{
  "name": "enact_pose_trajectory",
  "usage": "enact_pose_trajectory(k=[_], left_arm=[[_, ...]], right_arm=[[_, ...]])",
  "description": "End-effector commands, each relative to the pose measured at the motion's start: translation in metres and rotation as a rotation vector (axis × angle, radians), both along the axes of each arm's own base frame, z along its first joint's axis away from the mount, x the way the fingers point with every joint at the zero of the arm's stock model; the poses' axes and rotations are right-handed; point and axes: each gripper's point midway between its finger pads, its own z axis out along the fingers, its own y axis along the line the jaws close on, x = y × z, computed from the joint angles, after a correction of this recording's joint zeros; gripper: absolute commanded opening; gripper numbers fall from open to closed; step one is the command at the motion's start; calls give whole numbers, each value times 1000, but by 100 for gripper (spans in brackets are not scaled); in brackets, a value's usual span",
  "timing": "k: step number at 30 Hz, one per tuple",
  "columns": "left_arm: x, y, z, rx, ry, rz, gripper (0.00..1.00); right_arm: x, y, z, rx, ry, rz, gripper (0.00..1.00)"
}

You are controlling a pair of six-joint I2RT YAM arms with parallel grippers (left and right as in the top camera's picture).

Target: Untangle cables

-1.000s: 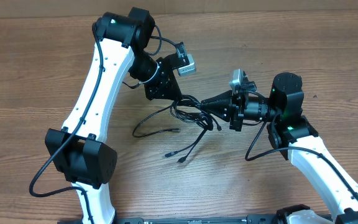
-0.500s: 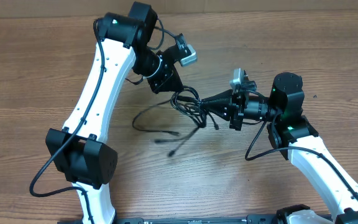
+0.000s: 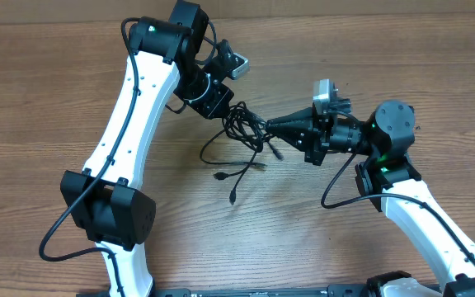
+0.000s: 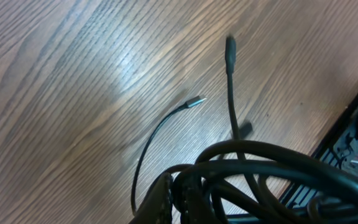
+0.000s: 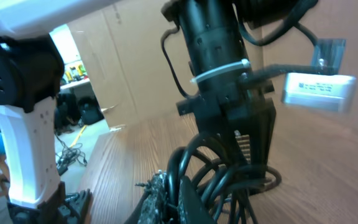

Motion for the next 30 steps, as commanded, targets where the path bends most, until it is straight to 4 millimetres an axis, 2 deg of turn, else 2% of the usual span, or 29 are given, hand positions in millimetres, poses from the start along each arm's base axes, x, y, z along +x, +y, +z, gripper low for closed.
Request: enact_pose_trajectory(k=[1,4,8,14,17,19,22,26,27,28,29,30], left_arm=[[5,8,-2,37,-12,26,5],[5,8,-2,37,-13,26,4],[5,7,-2,28,-10,25,4],[5,5,-1,17,-10,23,4],[1,-4,4,-44,-4,-18,4],[-5,-14,10,-115,-6,-85,4],[-19,-33,24,-257,-9,-204,5],[-21,-37,28,-292,-4,-215,4],[-22,-36,28,-291,0,-216,4],[-24,-36,28,-294,2,-226,4],[-25,-36,28,-295,3,-233,4],[-27,-36,28,-296,3,-245,4]], right_arm=[[-4,-3,25,55,24,19,4],[-5,-13,45,106,-4,8,4],[0,-23,50,120,-5,-19,4],[10,-27,29,90,141,-40,4],[16,-26,11,62,225,-59,5],[21,-27,-1,48,300,-82,9],[24,-28,-21,12,372,-110,7],[25,-28,-34,-26,365,-122,7],[24,-29,-39,-43,356,-124,14],[24,-29,-45,-64,350,-134,26],[25,-30,-49,-76,347,-142,32],[26,-31,-58,-108,336,-159,50]])
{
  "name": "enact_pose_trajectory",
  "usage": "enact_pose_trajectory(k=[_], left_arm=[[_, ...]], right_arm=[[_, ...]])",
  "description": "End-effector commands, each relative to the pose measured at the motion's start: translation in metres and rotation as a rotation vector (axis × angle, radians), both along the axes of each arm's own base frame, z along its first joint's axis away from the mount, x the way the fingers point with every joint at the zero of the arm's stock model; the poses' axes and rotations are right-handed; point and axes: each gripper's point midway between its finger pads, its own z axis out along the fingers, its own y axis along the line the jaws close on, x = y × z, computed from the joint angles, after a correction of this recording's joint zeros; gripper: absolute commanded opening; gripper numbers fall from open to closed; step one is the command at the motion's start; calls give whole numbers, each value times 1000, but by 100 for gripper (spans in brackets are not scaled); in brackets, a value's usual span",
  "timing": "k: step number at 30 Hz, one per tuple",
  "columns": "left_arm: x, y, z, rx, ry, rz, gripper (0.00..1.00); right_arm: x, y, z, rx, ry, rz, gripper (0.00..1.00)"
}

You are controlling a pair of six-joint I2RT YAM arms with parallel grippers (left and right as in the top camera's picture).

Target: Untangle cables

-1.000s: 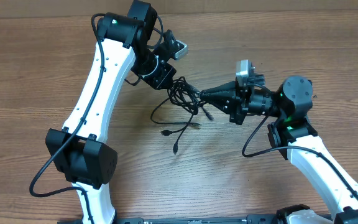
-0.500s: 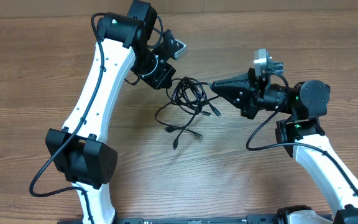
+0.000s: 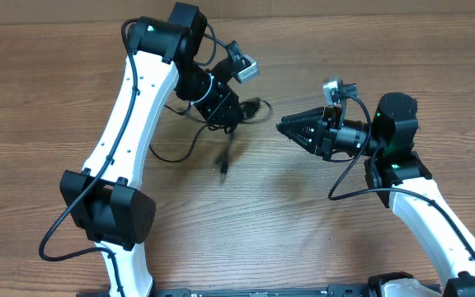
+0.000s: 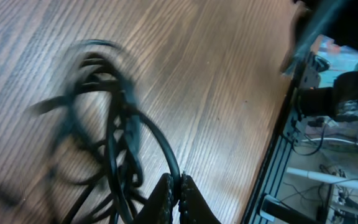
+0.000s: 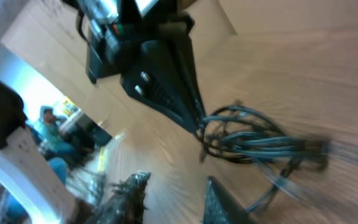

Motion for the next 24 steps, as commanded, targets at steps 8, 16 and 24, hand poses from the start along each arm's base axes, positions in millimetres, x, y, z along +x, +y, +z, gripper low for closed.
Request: enact_pose_trajectory(k=[8,16,24], left_arm=[[-11,-4,7,-64,-5,-79,4],[-31,-10,14,-125,-18,-208,4],[-34,-20,23,-195,-8,-215,4]], right_arm=[[24,-21,-42,-237,-75,-178,74],[4,-6,-60,-432,-458,17,84],[3,14,-72,-571,-587,40,72]])
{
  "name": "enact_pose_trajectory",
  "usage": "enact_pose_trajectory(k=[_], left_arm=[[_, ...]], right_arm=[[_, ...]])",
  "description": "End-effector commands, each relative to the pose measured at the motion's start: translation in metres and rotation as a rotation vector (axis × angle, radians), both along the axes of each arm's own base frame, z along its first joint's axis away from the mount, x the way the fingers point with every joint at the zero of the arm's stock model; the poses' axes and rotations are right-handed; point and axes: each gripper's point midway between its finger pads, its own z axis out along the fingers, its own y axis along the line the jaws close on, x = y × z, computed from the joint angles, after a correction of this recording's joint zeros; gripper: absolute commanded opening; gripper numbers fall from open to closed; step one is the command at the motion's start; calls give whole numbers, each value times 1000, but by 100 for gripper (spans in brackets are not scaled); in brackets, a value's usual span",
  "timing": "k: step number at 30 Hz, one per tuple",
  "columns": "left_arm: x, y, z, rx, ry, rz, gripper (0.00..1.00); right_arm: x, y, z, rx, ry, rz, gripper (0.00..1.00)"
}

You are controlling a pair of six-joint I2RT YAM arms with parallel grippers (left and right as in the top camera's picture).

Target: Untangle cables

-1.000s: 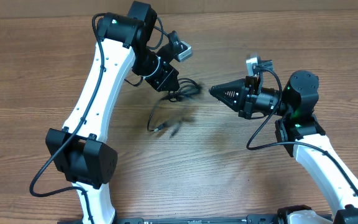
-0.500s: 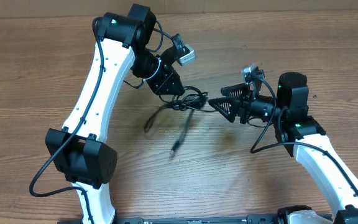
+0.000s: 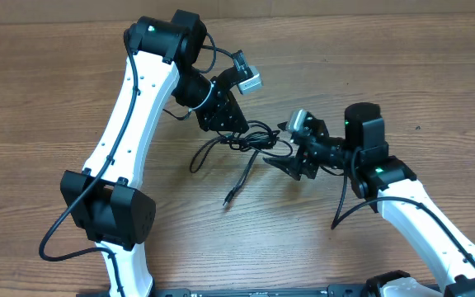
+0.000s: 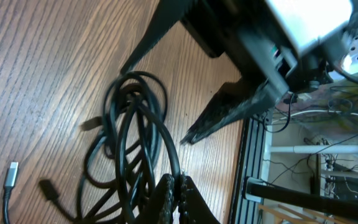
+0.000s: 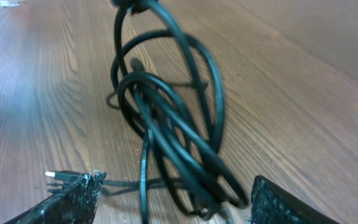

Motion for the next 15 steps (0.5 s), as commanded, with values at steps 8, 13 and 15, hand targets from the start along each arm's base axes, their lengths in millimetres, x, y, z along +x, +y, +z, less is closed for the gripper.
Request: enact_pose_trajectory(k=[8,13,15], left_arm=[[-4,-15,10,-83,-16,-40,5],[-4,-17,11,-93,-16,-40,4],[-4,-16,10,-88,-17,-40,5]], right_arm=[[6,-1,-1,-79,-90,-9,4],[1,-2,-8,-89,-46,-9,4],[-1,-1,-7,-62,-2,-17,4]])
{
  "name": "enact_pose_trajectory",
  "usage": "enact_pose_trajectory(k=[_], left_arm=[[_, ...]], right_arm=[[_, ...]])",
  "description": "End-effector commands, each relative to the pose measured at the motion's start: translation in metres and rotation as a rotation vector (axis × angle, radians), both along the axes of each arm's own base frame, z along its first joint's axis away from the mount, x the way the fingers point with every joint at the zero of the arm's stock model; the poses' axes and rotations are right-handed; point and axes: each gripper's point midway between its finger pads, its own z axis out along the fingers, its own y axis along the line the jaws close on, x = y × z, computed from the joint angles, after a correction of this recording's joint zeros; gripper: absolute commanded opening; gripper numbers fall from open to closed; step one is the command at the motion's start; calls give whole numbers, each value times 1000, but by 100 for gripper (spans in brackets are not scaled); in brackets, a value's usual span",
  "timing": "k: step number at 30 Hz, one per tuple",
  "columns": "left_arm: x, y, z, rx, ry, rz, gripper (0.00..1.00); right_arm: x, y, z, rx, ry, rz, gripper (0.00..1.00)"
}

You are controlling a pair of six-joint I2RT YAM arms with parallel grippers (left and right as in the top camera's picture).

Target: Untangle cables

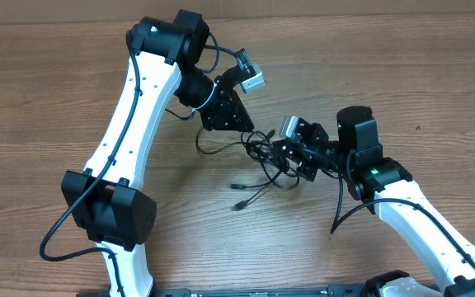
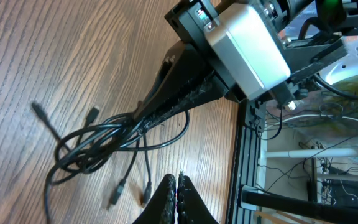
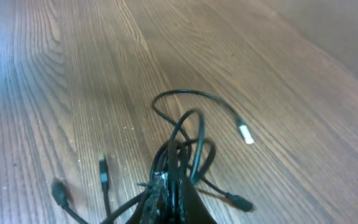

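Observation:
A tangle of thin black cables lies on the wooden table between the two arms. My right gripper is shut on the bundle's right side; in the right wrist view the strands run between its fingers, with loops and a pale USB plug beyond. My left gripper hovers above and left of the tangle. In the left wrist view it is shut with nothing seen between the fingertips. The bundle sits below it, pinched by the right fingers.
Loose plug ends trail toward the front on the wooden table. The left arm's white links cross the left half. A black frame rail runs along the table's near edge.
The left gripper was shut on the cables and the right gripper was open beside them. Now the right gripper is shut on the bundle, and the left holds nothing, apart from it.
First both grippers were shut on the tangle between them. Then the right gripper was open and off to the right while the left held the bundle. Later the open right gripper was back at the bundle. Now the right holds it and the left is free.

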Motion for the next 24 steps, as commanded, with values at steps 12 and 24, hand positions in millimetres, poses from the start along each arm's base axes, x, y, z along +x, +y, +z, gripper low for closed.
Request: enact_pose_trajectory(k=[12,24], left_arm=[[7,14,-16,149,-7,49,6],[10,9,-13,115,-22,46,16]], right_arm=[[-12,19,77,326,96,32,4],[-45,2,185,494,-167,61,4]])
